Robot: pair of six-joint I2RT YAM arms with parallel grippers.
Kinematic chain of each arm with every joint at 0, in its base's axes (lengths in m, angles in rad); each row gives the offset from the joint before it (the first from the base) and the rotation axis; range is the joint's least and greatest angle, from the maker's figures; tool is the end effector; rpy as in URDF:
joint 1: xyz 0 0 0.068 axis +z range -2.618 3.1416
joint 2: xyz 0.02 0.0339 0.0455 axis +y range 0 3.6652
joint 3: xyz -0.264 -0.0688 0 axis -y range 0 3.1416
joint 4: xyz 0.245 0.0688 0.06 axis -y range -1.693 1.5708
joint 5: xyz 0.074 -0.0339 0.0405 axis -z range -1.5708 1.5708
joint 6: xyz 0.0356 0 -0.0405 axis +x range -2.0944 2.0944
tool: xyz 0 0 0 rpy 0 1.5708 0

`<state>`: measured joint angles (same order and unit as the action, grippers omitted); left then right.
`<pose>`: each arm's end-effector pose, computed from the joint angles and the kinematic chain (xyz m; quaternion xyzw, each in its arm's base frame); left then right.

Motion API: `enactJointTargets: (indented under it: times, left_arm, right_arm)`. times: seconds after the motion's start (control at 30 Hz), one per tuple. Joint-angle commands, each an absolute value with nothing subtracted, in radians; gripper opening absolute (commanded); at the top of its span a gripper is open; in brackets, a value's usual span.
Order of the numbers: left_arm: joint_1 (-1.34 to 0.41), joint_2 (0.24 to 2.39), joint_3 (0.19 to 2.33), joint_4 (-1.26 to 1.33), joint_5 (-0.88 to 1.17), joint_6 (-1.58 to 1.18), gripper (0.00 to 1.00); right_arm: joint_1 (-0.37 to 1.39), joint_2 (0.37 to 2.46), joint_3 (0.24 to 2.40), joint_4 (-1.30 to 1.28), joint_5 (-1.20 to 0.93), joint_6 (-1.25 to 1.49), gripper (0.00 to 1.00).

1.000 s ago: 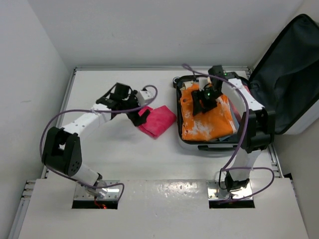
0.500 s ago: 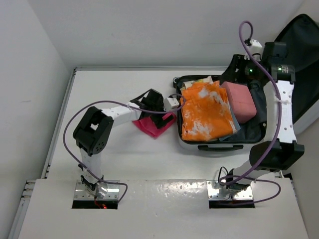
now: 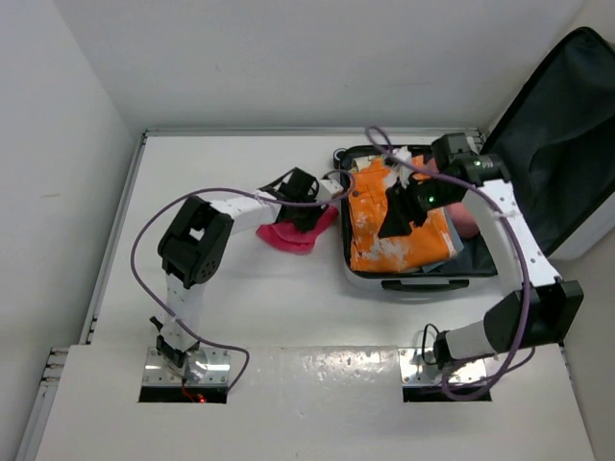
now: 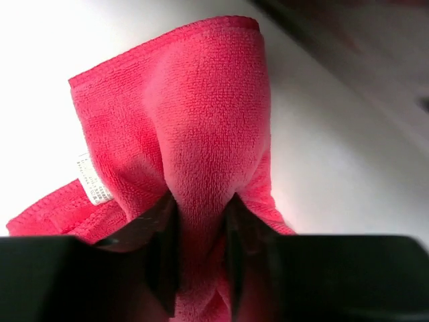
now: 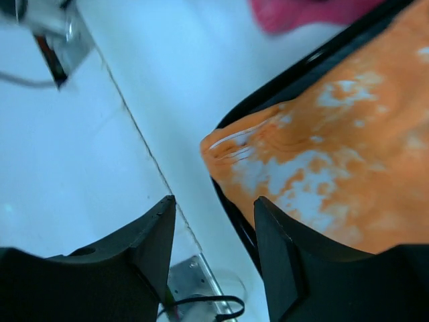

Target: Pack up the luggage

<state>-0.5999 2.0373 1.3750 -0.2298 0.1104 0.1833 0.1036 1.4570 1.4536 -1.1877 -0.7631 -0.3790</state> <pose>0.3589 -0.2502 0.1608 0.3763 0.8633 -0.1196 0.3144 0.2682 0.0526 0.3423 -0.2860 0.8682 0.3382 0.2237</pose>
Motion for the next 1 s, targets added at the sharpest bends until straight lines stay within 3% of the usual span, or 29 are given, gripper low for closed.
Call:
enactJointTargets:
  times: [0.0,0.2,0.47,0.7,0.8,0.83,0.97]
  left_arm:
    - [-0.485,2.105,1.397,-0.318,0.109,0.059,0.25]
    - [-0.358,2.086,1.434,-0.318,0.294,-0.104,0.22]
    - [-0.328,2.040,1.382,-0.318,0.284,-0.114,0.22]
    - [-0.285,2.022,1.333,-0.308,0.273,-0.153,0.16]
    - [-0.262,2.003,1.322,-0.288,0.331,-0.185,0.08]
    - [-0.250,2.003,1.322,-0.288,0.347,-0.195,0.05]
    - [-0.239,1.973,1.337,-0.270,0.409,-0.225,0.00]
  right_arm:
    - [0.173,1.378,1.353,-1.108,-0.763,-0.575,0.50]
    - [0.323,1.382,1.082,-0.851,-0.606,-0.612,0.48]
    - [0.347,1.578,1.051,-0.495,-0.345,-0.433,0.47]
    - [0.363,1.695,1.037,-0.370,-0.091,-0.344,0.44]
    - [0.358,1.663,0.985,-0.379,-0.177,-0.370,0.51]
    - [0.356,1.616,0.959,-0.376,-0.193,-0.345,0.57]
    - [0.284,1.445,1.066,-0.439,-0.463,-0.219,0.68]
